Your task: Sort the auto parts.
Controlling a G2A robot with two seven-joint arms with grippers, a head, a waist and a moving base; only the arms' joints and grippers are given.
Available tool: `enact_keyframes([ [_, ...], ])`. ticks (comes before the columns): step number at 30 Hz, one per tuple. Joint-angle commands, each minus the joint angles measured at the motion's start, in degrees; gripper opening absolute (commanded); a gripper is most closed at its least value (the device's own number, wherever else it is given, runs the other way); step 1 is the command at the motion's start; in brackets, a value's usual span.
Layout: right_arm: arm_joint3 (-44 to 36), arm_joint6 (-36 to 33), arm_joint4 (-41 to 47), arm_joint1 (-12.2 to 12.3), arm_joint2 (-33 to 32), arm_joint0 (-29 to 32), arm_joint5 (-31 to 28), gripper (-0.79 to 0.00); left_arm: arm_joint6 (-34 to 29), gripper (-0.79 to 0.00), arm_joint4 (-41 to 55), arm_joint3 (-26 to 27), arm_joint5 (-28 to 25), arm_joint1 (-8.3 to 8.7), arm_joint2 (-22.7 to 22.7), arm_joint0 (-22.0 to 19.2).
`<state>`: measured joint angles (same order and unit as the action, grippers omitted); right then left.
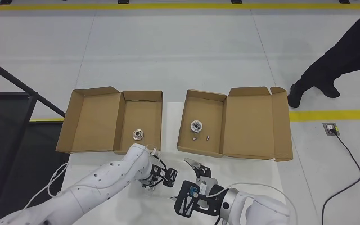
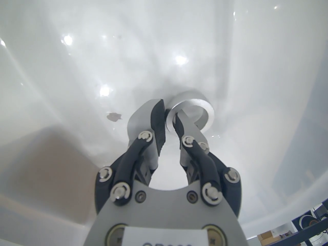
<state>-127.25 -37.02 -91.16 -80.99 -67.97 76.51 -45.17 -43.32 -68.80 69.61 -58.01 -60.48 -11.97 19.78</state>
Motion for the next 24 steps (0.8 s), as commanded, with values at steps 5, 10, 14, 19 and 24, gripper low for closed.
enact_keyframes([
  [5,0.0,0.0,0.0,0.0,0.0,0.0,0.0,0.0,0.6,-0.785,-0.3,-0.2,0.0,-0.22,-0.4,-0.6],
  [10,0.0,0.0,0.0,0.0,0.0,0.0,0.0,0.0,0.5,-0.785,0.0,2.6,0.1,0.79,-2.5,-1.6],
  [14,0.0,0.0,0.0,0.0,0.0,0.0,0.0,0.0,-1.0,-0.785,0.9,6.8,0.3,2.48,-5.4,-1.6],
  [19,0.0,0.0,0.0,0.0,0.0,0.0,0.0,0.0,-3.2,-0.785,2.9,13.4,0.3,5.63,-10.0,-0.9],
  [24,0.0,0.0,0.0,0.0,0.0,0.0,0.0,0.0,-3.4,-0.785,4.6,19.6,0.4,10.13,-15.6,-0.2],
])
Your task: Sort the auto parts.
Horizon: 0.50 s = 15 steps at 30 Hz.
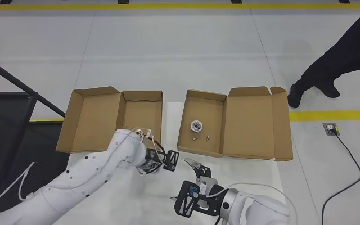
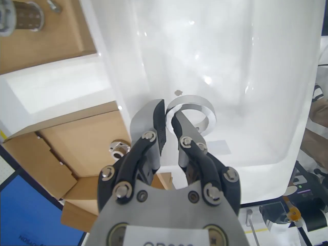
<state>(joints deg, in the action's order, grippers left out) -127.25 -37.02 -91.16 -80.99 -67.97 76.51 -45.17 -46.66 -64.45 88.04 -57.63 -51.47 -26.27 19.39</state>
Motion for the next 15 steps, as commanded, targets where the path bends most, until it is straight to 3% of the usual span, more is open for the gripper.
enact_keyframes([
  [1,0.0,0.0,0.0,0.0,0.0,0.0,0.0,0.0,-0.1,-0.785,0.2,2.1,0.1,2.17,-2.4,0.4],
  [9,0.0,0.0,0.0,0.0,0.0,0.0,0.0,0.0,-1.0,-0.785,1.2,3.7,1.0,9.83,-9.7,3.5],
  [13,0.0,0.0,0.0,0.0,0.0,0.0,0.0,0.0,-1.3,-0.785,3.3,4.1,1.6,11.85,-13.2,5.4],
  [15,0.0,0.0,0.0,0.0,0.0,0.0,0.0,0.0,-1.5,-0.785,3.4,4.6,1.8,12.07,-13.5,5.8],
])
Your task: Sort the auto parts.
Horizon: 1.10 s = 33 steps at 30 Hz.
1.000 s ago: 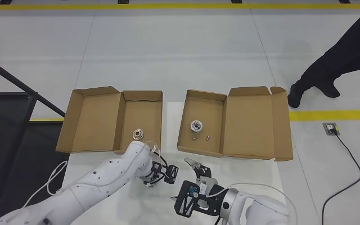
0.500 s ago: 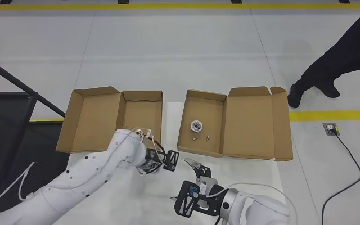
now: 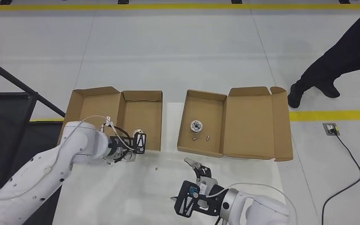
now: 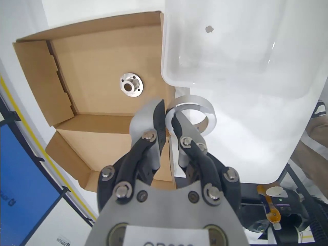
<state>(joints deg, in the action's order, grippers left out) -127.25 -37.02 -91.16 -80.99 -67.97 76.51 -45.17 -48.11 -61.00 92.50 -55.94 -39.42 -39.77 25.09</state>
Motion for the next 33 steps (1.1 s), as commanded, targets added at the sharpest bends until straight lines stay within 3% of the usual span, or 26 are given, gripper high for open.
enact_keyframes([
  [1,0.0,0.0,0.0,0.0,0.0,0.0,0.0,0.0,-0.1,-0.785,0.0,0.1,0.1,0.02,0.0,0.1],
  [14,0.0,0.0,0.0,0.0,0.0,0.0,0.0,0.0,1.4,-0.785,-1.6,-1.2,1.9,-0.07,-0.3,0.6],
  [26,0.0,0.0,0.0,0.0,0.0,0.0,0.0,0.0,12.3,-0.785,3.6,-17.8,0.4,-2.2,-2.6,-5.0],
  [33,0.0,0.0,0.0,0.0,0.0,0.0,0.0,0.0,17.3,-0.785,4.9,-23.2,-2.1,-4.25,-0.7,-7.6],
])
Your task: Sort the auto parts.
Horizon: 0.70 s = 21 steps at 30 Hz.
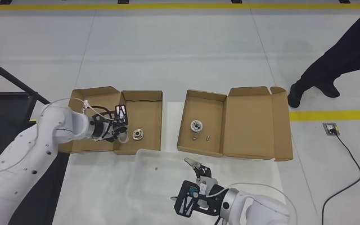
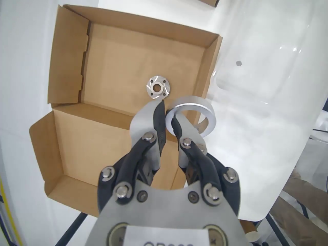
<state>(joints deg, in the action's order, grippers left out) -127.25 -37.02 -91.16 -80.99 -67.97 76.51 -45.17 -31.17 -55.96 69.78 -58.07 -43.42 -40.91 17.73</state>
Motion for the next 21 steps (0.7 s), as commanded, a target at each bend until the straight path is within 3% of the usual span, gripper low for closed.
enact_keyframes([
  [1,0.0,0.0,0.0,0.0,0.0,0.0,0.0,0.0,0.4,-0.785,-0.6,-0.9,0.1,-0.51,0.9,-0.5],
  [10,0.0,0.0,0.0,0.0,0.0,0.0,0.0,0.0,0.3,-0.785,-1.7,-0.3,0.1,-0.84,2.0,-0.8],
  [14,0.0,0.0,0.0,0.0,0.0,0.0,0.0,0.0,-1.3,-0.785,-4.8,-0.3,4.5,-1.13,2.5,0.6],
  [16,0.0,0.0,0.0,0.0,0.0,0.0,0.0,0.0,-4.3,-0.785,-8.7,0.0,7.0,-1.97,4.3,0.6],
  [21,0.0,0.0,0.0,0.0,0.0,0.0,0.0,0.0,-5.3,-0.785,-10.8,-4.3,7.7,-4.77,7.7,-0.8],
])
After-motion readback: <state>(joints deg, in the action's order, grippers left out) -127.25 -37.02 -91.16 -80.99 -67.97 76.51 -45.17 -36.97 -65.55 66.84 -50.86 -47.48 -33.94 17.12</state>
